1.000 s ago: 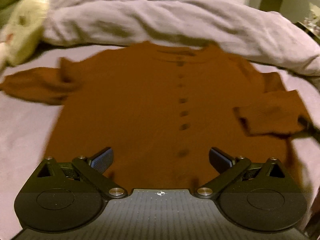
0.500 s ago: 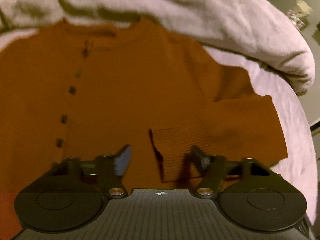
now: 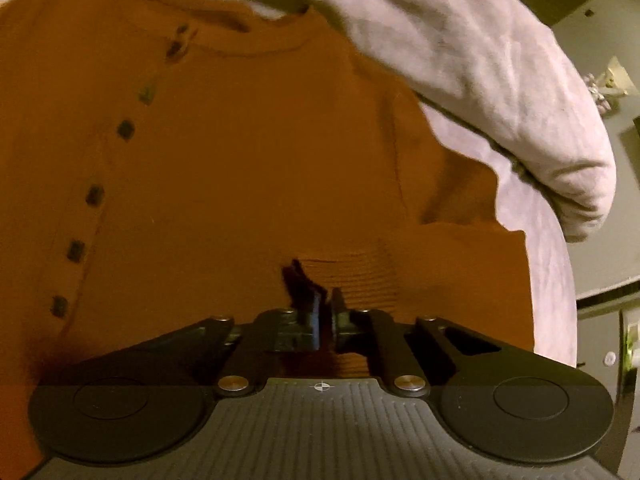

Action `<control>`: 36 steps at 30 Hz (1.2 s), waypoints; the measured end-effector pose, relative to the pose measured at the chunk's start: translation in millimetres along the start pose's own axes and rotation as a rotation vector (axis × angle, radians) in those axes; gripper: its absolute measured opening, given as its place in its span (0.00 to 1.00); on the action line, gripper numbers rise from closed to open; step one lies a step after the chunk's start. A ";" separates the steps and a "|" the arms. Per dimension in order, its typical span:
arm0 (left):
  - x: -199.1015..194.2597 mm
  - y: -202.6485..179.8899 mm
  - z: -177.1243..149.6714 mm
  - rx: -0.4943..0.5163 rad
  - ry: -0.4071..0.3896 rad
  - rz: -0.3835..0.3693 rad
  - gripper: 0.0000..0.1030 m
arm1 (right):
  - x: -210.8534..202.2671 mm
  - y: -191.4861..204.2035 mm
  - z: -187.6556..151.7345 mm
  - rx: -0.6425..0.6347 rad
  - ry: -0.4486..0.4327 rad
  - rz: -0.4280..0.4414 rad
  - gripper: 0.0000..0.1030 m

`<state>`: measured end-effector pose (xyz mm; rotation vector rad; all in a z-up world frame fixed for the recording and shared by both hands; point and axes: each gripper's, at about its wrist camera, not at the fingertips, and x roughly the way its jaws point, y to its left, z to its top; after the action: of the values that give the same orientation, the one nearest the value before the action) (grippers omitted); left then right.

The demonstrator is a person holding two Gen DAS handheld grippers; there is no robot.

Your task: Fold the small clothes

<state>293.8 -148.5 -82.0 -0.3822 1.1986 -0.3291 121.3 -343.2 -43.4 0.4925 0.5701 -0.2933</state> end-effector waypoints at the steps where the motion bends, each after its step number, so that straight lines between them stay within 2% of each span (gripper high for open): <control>1: -7.1 -2.7 2.1 0.030 -0.016 0.005 0.06 | 0.5 -0.2 -0.4 0.002 0.002 -0.001 0.25; 4: -33.7 -9.5 9.4 0.120 -0.082 0.026 0.05 | 1.4 0.9 -1.0 0.001 0.000 0.006 0.25; 8: -75.2 -0.7 20.4 0.232 -0.204 0.161 0.03 | 2.1 4.9 -3.3 -0.016 0.002 0.025 0.25; 11: -91.2 23.7 30.3 0.231 -0.236 0.250 0.03 | 3.8 7.1 -5.3 -0.025 0.008 0.038 0.25; 12: -92.5 33.5 32.1 0.205 -0.229 0.250 0.03 | 4.7 8.1 -5.6 -0.030 0.011 0.043 0.25; 15: -81.0 43.4 28.7 0.140 -0.162 0.175 0.15 | 6.3 8.7 -4.3 -0.022 0.001 0.040 0.27; 16: -74.0 40.0 23.4 0.137 -0.140 0.151 0.24 | 7.2 8.6 -4.0 -0.015 -0.001 0.036 0.27; 17: -66.5 35.7 17.2 0.145 -0.123 0.136 0.26 | 8.3 8.1 -4.3 -0.012 0.000 0.031 0.28; 20: -41.1 18.6 7.5 0.138 -0.071 0.083 0.26 | 11.4 8.4 -7.8 -0.028 0.017 0.008 0.28; 23: -17.9 11.2 1.9 0.086 -0.026 0.030 0.26 | 13.3 8.6 -10.4 -0.055 0.029 -0.013 0.28; 27: -5.2 12.2 0.0 0.029 -0.025 0.003 0.25 | 16.8 5.2 -10.3 -0.051 0.042 -0.019 0.28; 30: -2.2 13.9 1.1 -0.017 -0.013 -0.049 0.25 | 19.1 4.1 -10.3 -0.053 0.050 -0.029 0.28; 34: 12.6 5.6 4.3 -0.004 -0.003 -0.033 0.10 | 22.3 4.5 -11.5 -0.059 0.062 -0.044 0.28; 36: 12.4 4.3 5.7 -0.002 -0.001 -0.031 0.07 | 22.3 5.1 -12.4 -0.066 0.061 -0.045 0.28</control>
<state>303.4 -149.5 -92.5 -0.4036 1.1929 -0.3545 135.8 -335.3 -63.6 0.4264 0.6492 -0.3022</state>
